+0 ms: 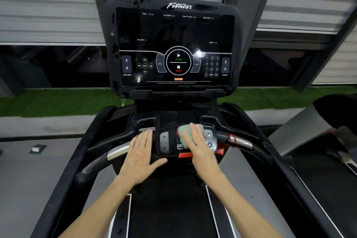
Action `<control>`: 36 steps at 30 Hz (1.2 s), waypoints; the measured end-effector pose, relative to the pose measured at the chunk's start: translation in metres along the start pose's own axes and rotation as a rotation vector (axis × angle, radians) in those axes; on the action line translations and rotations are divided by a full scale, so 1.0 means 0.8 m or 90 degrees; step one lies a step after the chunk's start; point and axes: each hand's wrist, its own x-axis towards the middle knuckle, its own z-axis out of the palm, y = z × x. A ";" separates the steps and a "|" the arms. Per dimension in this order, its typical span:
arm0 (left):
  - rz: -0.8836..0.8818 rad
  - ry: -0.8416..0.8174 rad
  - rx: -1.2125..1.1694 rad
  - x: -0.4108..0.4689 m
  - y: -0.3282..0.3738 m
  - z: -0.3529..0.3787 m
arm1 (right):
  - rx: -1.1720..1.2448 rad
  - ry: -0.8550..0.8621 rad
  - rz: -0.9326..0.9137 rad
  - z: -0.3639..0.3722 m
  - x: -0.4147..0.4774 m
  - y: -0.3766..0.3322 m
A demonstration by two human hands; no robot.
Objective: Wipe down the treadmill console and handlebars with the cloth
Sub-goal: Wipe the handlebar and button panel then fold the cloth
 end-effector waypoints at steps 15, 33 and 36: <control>0.003 -0.009 -0.015 0.001 0.001 -0.002 | 0.104 -0.033 -0.021 0.036 -0.025 -0.092; -0.026 -0.060 -0.142 0.008 0.005 -0.039 | 0.306 0.071 0.301 -0.115 0.016 0.022; -0.093 -0.089 -0.269 0.031 0.005 -0.058 | 0.347 0.095 0.384 -0.129 0.054 0.032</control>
